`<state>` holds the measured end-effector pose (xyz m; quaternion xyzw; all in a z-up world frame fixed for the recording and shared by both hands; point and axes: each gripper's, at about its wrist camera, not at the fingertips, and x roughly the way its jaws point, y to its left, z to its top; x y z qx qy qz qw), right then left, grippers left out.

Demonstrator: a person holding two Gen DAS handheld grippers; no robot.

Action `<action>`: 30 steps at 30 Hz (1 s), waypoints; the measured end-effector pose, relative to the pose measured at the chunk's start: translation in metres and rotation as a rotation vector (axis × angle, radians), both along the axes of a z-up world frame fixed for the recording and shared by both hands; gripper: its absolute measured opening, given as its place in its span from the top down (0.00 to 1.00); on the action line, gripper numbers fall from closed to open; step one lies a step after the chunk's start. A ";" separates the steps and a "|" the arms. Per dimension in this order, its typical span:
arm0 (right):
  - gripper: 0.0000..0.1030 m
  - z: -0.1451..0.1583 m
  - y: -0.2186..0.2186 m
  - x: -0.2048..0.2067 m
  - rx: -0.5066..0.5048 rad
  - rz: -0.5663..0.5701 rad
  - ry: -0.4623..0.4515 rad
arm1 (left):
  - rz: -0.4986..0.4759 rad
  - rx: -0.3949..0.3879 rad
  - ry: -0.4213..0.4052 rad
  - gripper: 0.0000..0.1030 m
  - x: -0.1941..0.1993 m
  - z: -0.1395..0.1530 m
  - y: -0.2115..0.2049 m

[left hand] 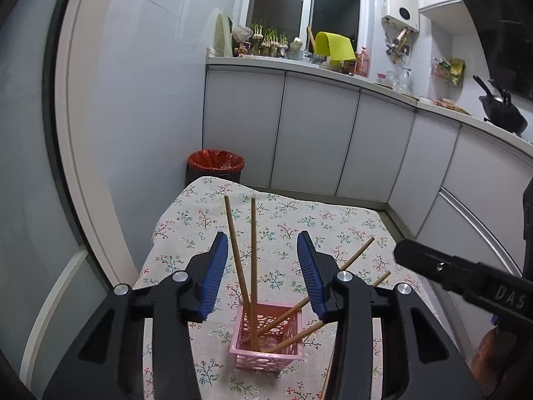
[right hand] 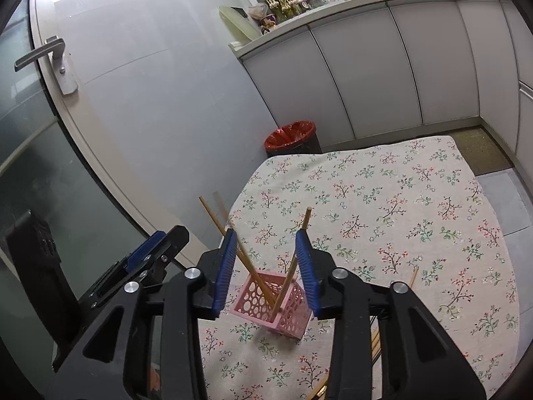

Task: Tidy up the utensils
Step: 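Lift both chopsticks over the pink basket and open both tools to drop them, then move both open tools back to the remaining chopsticks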

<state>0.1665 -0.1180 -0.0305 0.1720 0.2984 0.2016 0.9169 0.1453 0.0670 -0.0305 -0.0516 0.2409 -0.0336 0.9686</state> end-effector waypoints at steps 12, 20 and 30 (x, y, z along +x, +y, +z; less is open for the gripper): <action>0.19 -0.013 -0.054 -0.010 -0.098 -0.108 0.103 | 0.024 -0.054 0.199 0.10 -0.015 -0.015 0.013; 0.08 -0.061 -0.062 0.007 -0.216 -0.140 0.286 | 0.051 -0.062 0.366 0.08 -0.013 -0.053 0.011; 0.07 -0.117 -0.065 0.032 -0.321 -0.169 0.468 | 0.029 -0.044 0.538 0.08 -0.004 -0.095 0.003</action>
